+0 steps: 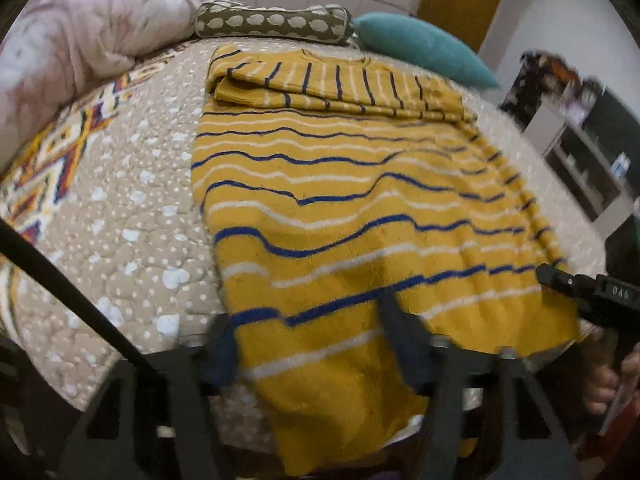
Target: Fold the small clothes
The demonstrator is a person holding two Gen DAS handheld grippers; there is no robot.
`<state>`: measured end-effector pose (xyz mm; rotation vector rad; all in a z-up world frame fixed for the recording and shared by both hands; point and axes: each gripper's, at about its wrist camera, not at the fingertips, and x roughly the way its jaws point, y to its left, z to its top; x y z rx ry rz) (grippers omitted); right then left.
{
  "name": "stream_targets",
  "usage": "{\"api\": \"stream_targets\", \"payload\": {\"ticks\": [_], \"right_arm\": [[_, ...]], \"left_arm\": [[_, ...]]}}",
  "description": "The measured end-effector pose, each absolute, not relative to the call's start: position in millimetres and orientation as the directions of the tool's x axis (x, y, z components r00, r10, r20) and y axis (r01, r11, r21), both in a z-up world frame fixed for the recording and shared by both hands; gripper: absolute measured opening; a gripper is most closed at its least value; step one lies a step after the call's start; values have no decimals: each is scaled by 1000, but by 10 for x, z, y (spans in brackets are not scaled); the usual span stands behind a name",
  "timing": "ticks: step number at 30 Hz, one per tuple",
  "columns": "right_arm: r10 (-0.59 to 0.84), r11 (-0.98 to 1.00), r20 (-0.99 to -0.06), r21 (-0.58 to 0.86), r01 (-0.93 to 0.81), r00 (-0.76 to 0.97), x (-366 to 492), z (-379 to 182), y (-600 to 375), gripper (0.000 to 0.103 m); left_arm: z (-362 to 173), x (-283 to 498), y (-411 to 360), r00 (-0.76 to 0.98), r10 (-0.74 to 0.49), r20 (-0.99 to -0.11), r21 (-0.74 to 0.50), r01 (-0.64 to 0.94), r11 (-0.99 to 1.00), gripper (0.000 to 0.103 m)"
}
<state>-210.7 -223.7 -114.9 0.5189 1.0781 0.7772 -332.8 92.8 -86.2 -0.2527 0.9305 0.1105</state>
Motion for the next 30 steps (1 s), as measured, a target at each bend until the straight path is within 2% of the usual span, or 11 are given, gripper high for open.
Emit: {"api": "stream_targets", "payload": {"ticks": [1,2,3,9,16,19,23,30], "right_arm": [[767,641,-588,711,-287,256,-2109,-1170,-2222,14],[755,655,-603,709,-263,257,-2111,-1198,-2221,11],[754,656,-603,712,-253,259,-2098,-1203,-2225,10],[750,661,-611,703,-263,252,-2187,-1102,-2322,9],[743,663,-642,666,-340,192,-2521,-1034,-2475,8],[735,667,-657,658,-349,167,-2685,-1102,-2502,8],[739,665,-655,668,-335,160,-2726,-1169,-2519,8],[732,665,-661,638,-389,166,-2704,-1044,-2472,8]], "left_arm": [[-833,-3302,943,580,-17,-814,-159,-194,968,19],[-798,-3283,987,570,-32,-821,-170,-191,967,14],[-744,-3280,1049,569,-45,-821,-188,-195,962,12],[-513,-3492,1162,593,-24,-805,-177,-202,963,11],[-465,-3747,1160,584,-47,-810,-233,-247,941,11],[-514,-3807,1101,587,-30,-809,-218,-253,943,11],[-534,-3813,1022,593,10,-805,-166,-242,956,11],[-444,-3712,1111,624,10,-781,-199,-265,944,11]]}}
